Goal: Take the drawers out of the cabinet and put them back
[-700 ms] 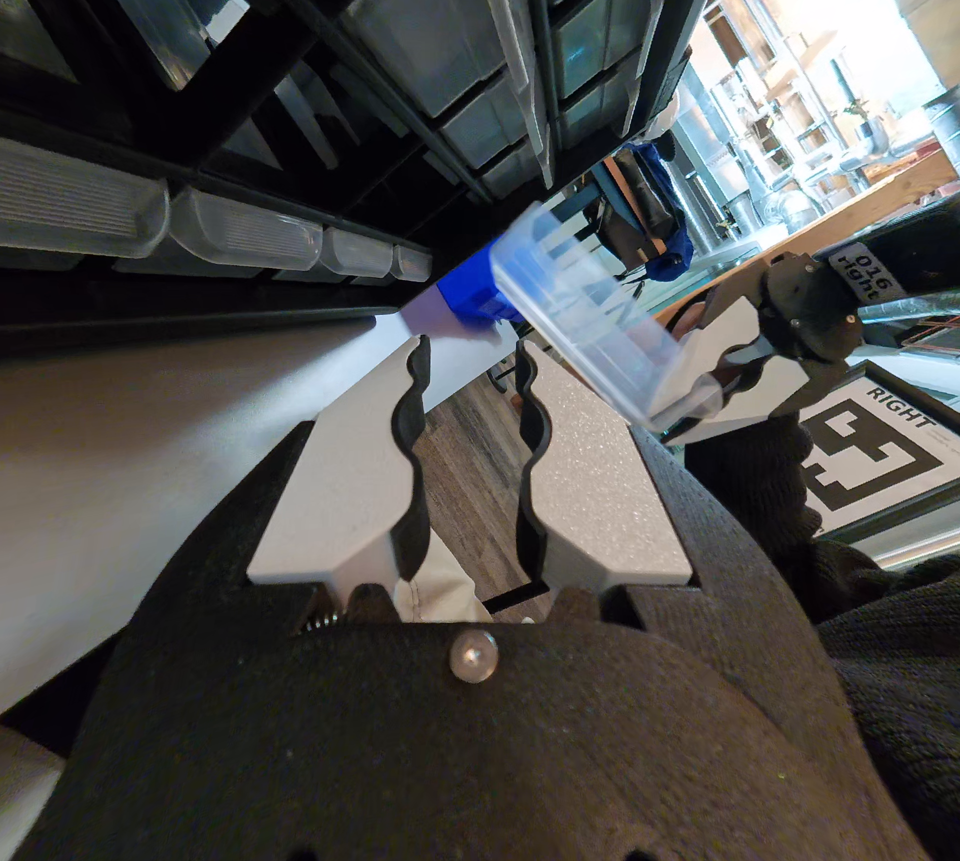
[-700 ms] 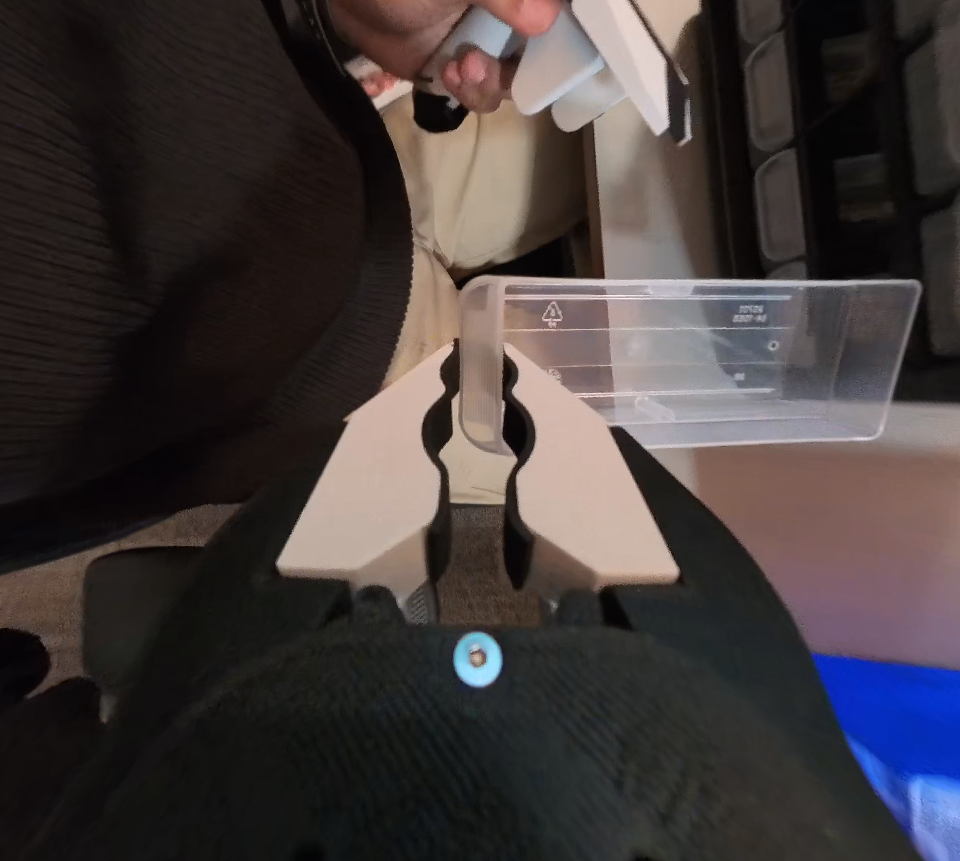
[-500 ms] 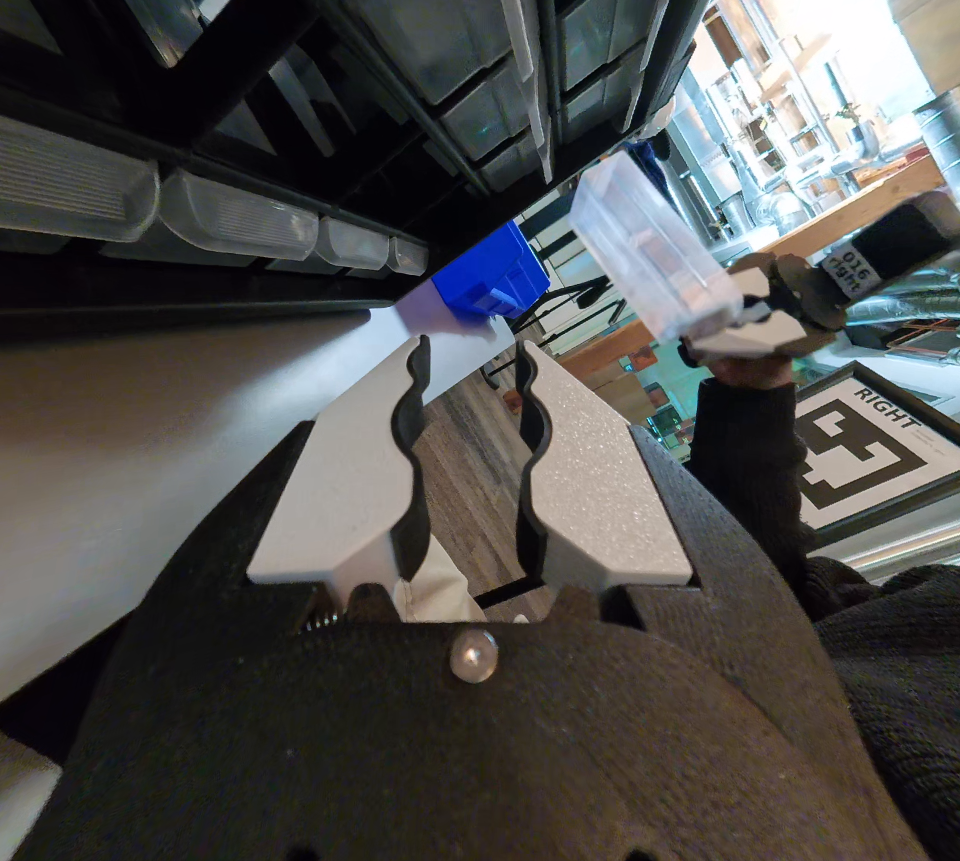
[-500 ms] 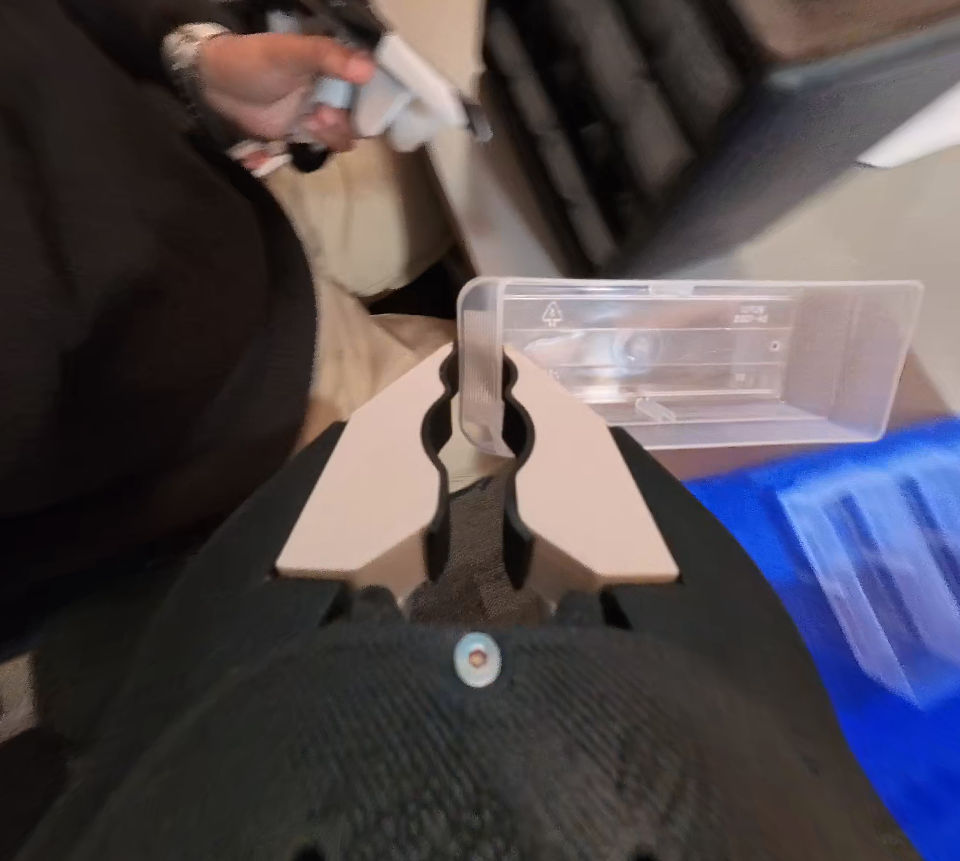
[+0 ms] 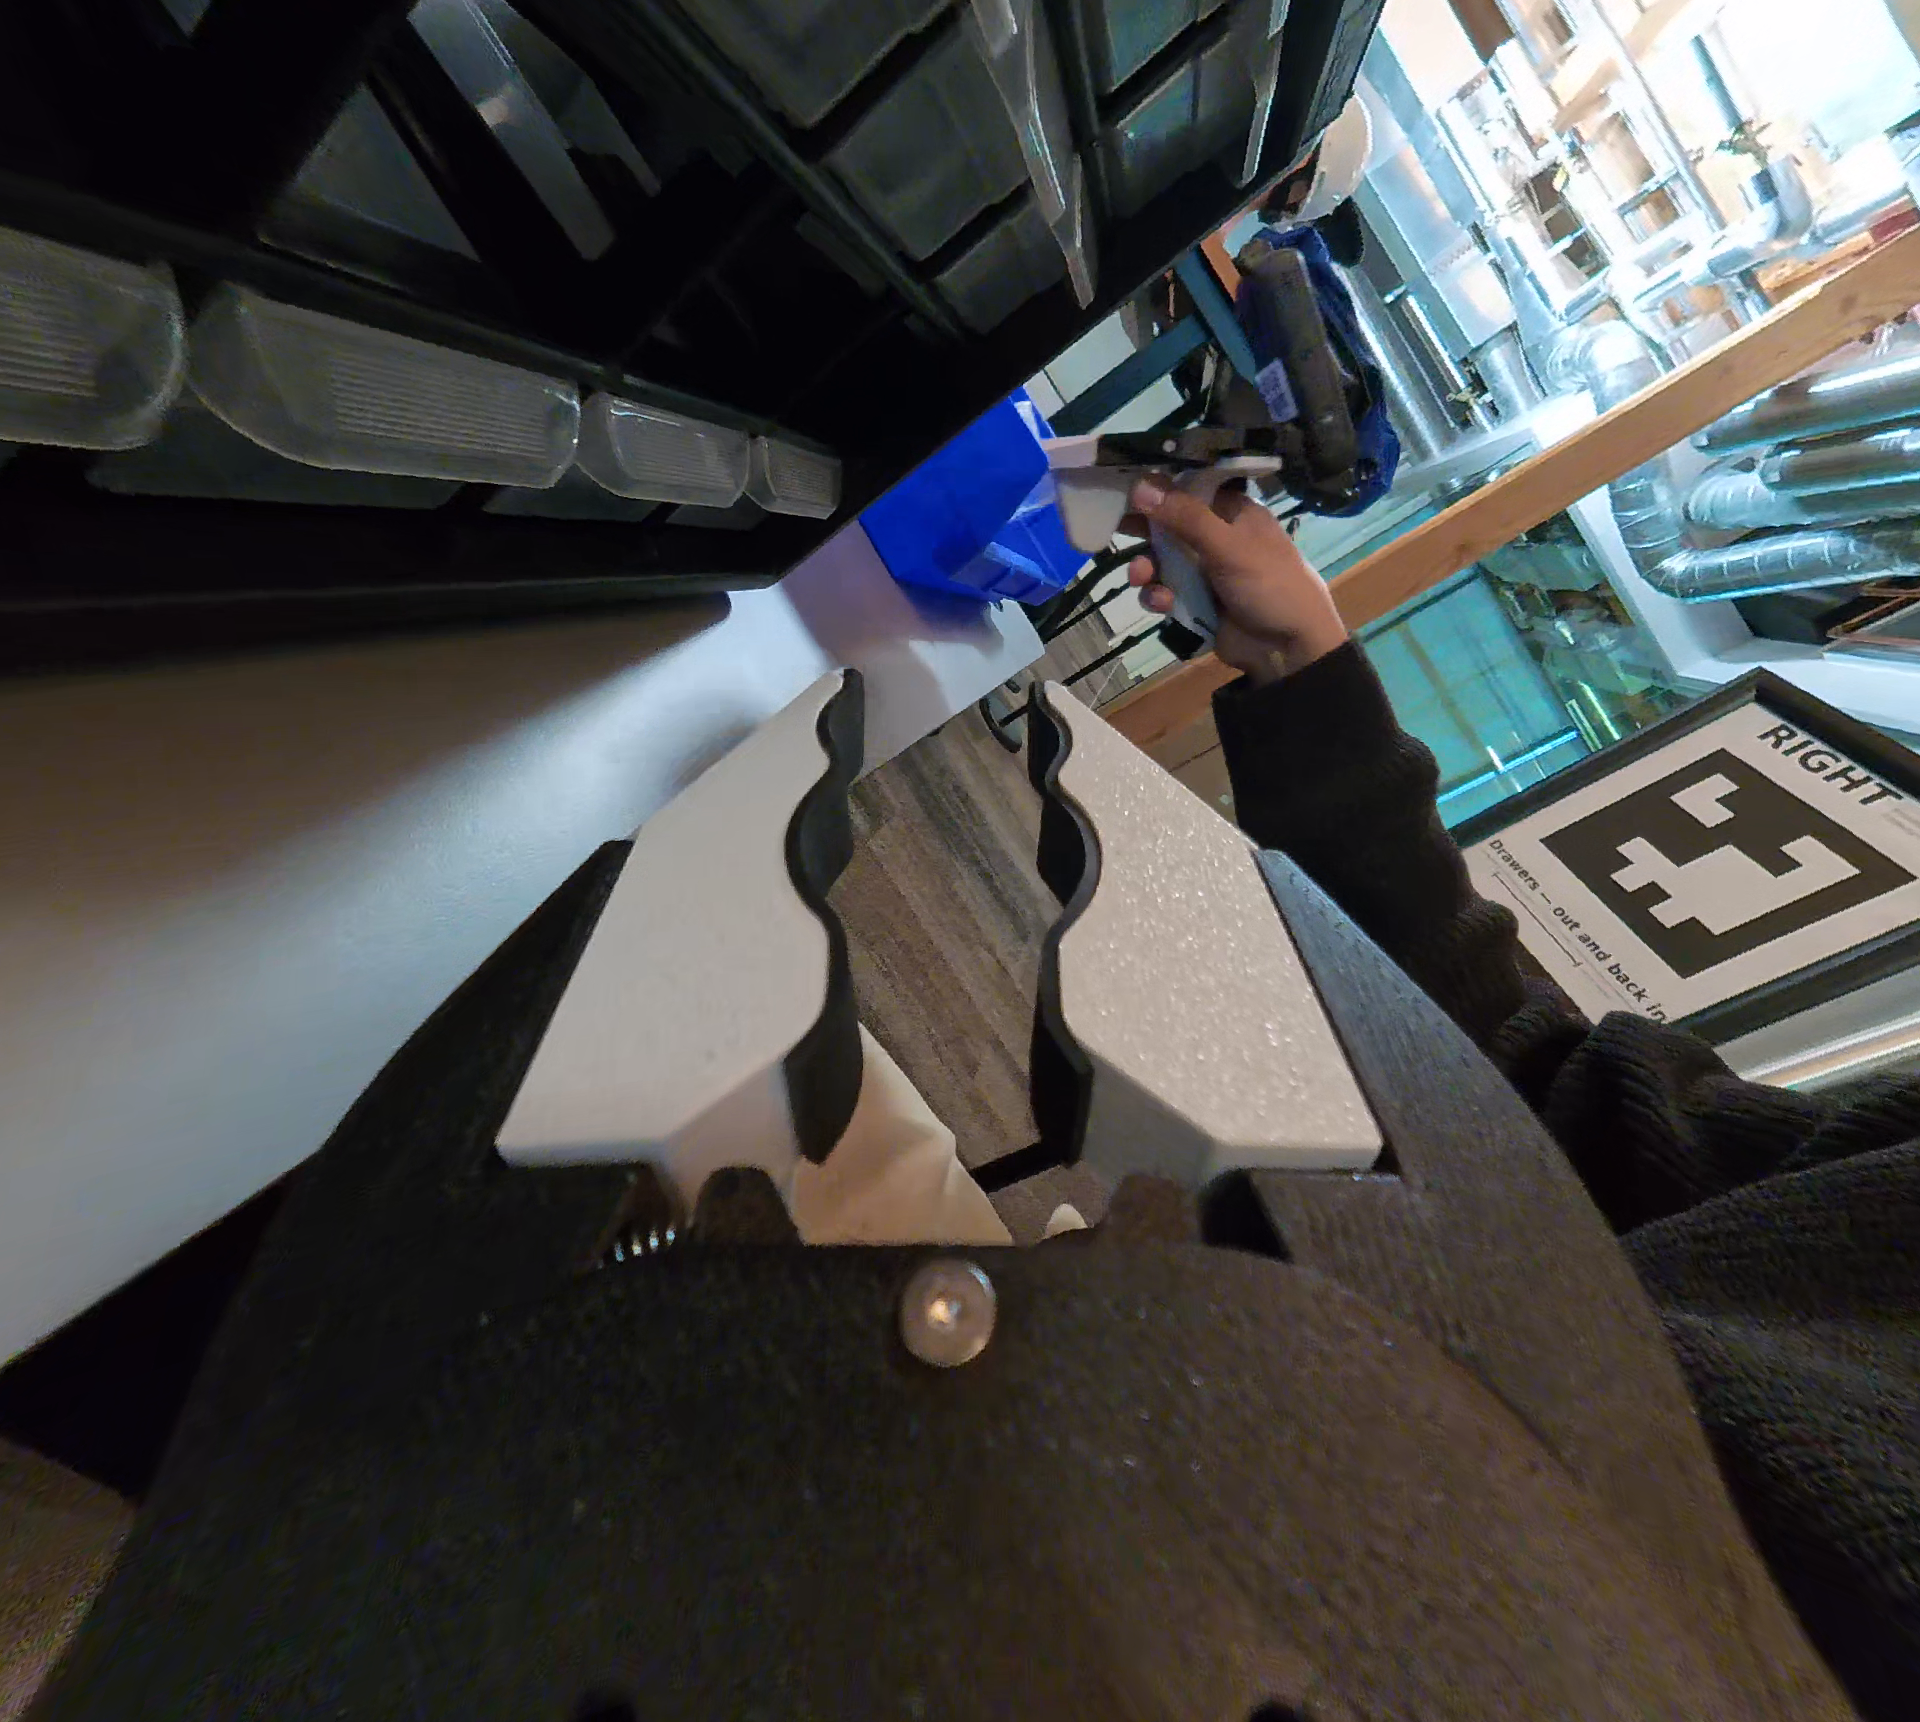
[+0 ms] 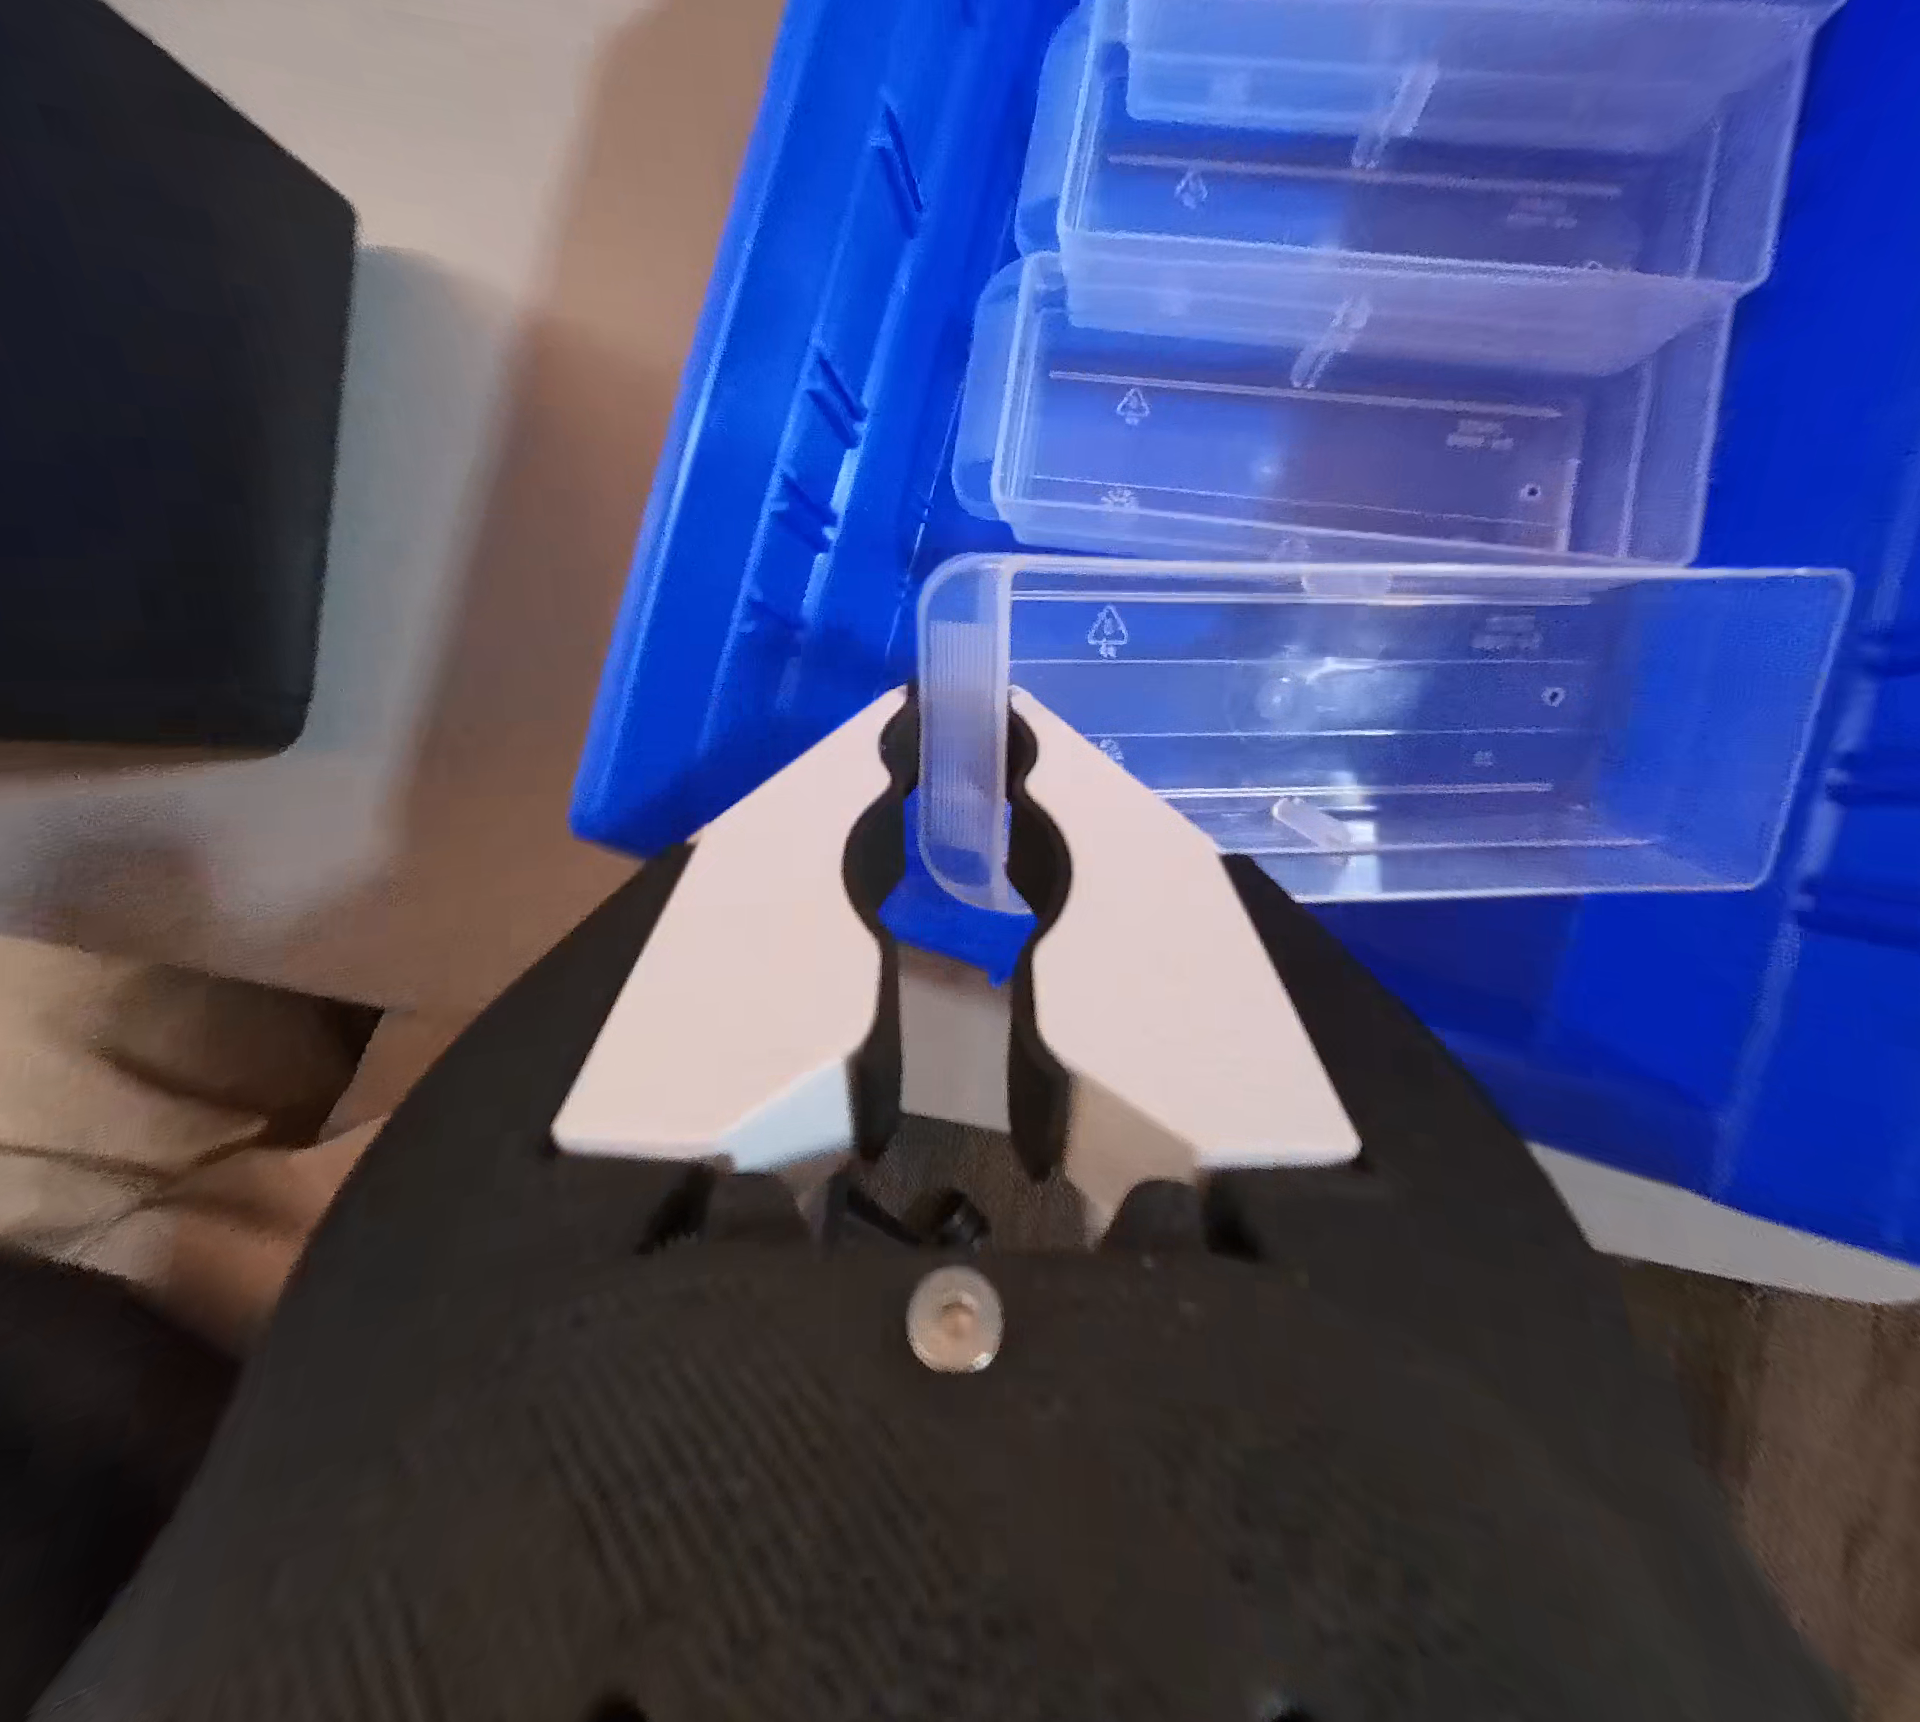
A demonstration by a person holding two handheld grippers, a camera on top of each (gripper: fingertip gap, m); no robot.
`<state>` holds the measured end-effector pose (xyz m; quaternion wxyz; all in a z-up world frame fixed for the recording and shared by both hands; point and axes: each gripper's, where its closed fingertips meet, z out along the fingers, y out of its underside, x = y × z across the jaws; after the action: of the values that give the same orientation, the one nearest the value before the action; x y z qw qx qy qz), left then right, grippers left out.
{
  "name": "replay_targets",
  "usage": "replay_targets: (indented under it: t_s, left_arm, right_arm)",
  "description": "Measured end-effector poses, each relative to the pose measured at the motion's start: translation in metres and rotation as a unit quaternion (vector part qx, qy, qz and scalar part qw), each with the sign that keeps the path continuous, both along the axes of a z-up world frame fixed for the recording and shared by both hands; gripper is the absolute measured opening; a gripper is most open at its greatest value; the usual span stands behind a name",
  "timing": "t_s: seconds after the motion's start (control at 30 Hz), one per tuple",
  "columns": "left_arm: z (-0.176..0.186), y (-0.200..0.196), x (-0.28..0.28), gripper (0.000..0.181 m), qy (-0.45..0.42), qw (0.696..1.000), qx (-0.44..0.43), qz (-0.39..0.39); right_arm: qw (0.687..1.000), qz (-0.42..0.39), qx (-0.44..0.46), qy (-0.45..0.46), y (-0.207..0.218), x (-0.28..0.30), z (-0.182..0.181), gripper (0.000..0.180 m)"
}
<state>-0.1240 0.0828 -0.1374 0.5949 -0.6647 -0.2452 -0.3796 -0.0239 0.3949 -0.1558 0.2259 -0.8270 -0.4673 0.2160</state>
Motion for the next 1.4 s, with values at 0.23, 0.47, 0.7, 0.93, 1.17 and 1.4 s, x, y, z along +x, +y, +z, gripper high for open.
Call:
replay_targets:
  t_s: [0.23,0.47,0.7,0.93,1.17,1.4]
  left_arm:
    - [0.001,-0.002,-0.005,0.029,-0.013,1.000,0.003,0.002]
    - [-0.002,-0.001,-0.005,0.028,-0.029,1.000,-0.002,-0.006]
    - [-0.002,0.000,-0.005,0.028,-0.029,1.000,-0.002,-0.006]
    - [0.005,0.001,0.000,0.034,0.028,1.000,0.002,-0.007]
    - [0.003,0.004,-0.007,0.040,0.074,0.997,-0.012,0.005]
    - [0.004,-0.003,-0.038,0.040,0.084,0.995,-0.013,0.054]
  right_arm:
    - [0.999,-0.016,-0.040,-0.032,0.008,-0.022,-0.033,0.016]
    - [0.999,-0.016,-0.028,0.017,0.013,-0.027,-0.015,0.052]
    - [0.939,-0.127,0.197,0.250,0.074,0.026,0.094,0.057]
    - [0.915,-0.237,0.249,0.210,0.131,0.116,0.061,0.061]
    - [0.944,-0.222,0.154,0.189,0.138,0.111,0.012,0.052]
    - [0.951,-0.209,0.154,0.166,0.146,0.097,-0.001,0.047]
